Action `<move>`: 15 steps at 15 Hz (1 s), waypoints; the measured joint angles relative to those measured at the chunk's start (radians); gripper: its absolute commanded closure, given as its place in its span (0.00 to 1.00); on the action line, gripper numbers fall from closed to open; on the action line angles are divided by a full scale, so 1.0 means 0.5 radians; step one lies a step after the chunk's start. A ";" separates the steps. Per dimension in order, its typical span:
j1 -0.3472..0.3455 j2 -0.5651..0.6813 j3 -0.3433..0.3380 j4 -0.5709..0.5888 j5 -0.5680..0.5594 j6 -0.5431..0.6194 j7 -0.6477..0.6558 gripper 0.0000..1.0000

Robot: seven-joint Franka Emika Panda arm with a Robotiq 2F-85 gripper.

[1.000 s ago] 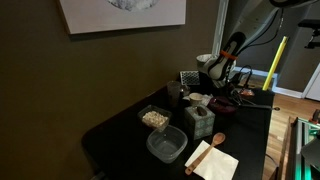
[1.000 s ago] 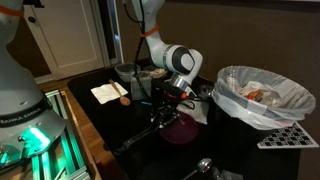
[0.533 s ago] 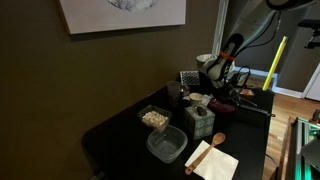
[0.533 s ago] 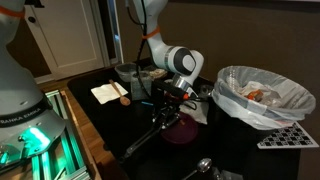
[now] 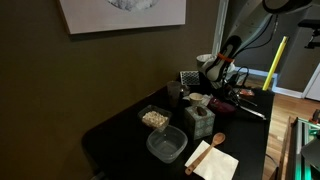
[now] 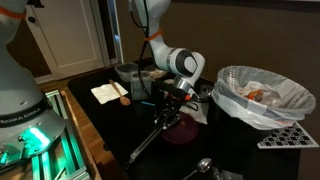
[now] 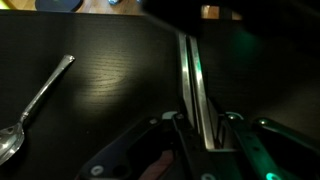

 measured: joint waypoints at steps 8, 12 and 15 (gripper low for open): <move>-0.002 0.064 -0.001 0.088 0.000 -0.058 0.000 0.78; -0.003 0.111 0.000 0.143 0.000 -0.119 -0.033 0.83; -0.003 0.139 0.002 0.194 0.000 -0.192 -0.072 0.81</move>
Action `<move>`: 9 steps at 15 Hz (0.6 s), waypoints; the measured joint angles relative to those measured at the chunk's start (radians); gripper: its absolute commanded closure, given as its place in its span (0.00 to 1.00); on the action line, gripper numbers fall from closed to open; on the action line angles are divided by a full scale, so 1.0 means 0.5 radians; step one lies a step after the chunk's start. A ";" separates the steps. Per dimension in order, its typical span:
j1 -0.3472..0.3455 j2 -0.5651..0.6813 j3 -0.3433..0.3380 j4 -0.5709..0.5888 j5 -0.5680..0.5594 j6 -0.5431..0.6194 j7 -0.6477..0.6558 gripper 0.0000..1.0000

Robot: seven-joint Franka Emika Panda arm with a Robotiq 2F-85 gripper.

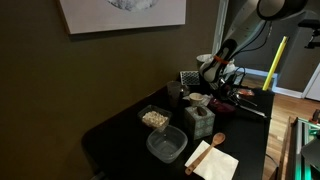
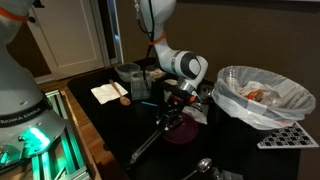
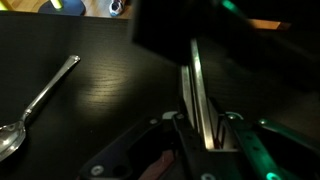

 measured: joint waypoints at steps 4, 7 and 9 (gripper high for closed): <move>0.000 0.039 0.010 0.071 0.000 -0.094 -0.045 0.75; 0.000 0.070 0.020 0.116 0.000 -0.141 -0.061 0.76; 0.000 0.095 0.025 0.144 0.000 -0.165 -0.064 0.76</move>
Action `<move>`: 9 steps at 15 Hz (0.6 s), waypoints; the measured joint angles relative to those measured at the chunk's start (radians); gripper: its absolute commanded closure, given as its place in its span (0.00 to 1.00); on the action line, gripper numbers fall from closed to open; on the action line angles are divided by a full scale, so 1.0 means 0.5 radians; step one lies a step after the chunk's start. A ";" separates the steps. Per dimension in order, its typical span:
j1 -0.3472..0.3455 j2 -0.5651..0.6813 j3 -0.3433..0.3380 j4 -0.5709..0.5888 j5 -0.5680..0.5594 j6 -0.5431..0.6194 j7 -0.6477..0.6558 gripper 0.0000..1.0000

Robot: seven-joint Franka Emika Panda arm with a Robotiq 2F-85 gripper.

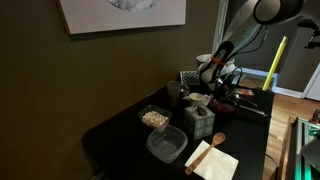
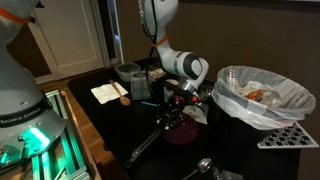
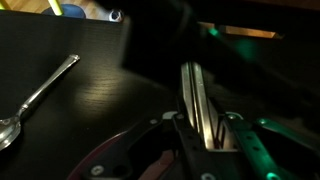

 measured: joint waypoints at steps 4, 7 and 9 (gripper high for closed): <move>0.000 0.051 0.004 0.056 0.000 -0.033 -0.001 0.69; 0.000 0.087 0.004 0.096 0.000 -0.043 -0.001 0.63; 0.000 0.108 0.004 0.117 0.000 -0.046 -0.001 0.65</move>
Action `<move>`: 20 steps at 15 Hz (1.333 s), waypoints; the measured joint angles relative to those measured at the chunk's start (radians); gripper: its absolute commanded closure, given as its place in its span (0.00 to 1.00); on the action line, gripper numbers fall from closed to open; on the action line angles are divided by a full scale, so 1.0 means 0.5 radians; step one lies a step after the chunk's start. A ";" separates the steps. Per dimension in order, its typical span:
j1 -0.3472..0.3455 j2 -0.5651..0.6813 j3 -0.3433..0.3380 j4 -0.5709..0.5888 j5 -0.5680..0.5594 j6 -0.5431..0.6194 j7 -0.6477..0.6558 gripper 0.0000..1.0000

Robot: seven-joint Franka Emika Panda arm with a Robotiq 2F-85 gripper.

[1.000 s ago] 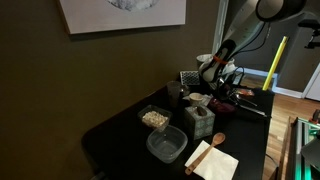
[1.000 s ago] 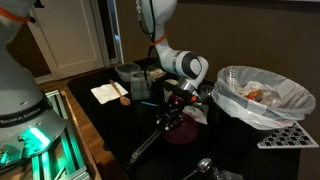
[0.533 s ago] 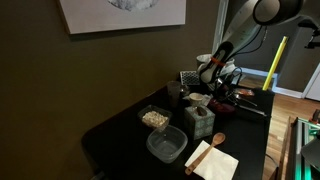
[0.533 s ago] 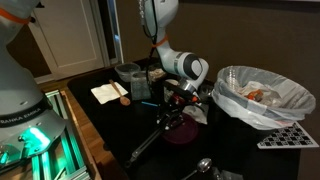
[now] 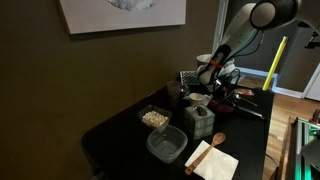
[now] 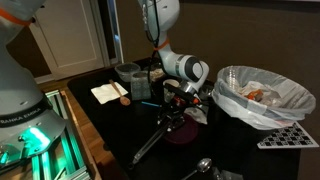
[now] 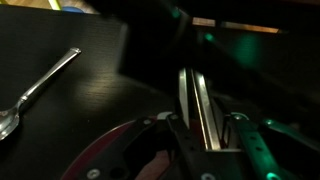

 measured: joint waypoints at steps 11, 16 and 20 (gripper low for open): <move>0.001 0.101 0.007 0.144 0.000 -0.140 -0.002 0.63; 0.003 0.143 0.010 0.202 0.000 -0.194 -0.002 0.63; 0.007 0.173 0.015 0.248 0.000 -0.237 -0.002 0.63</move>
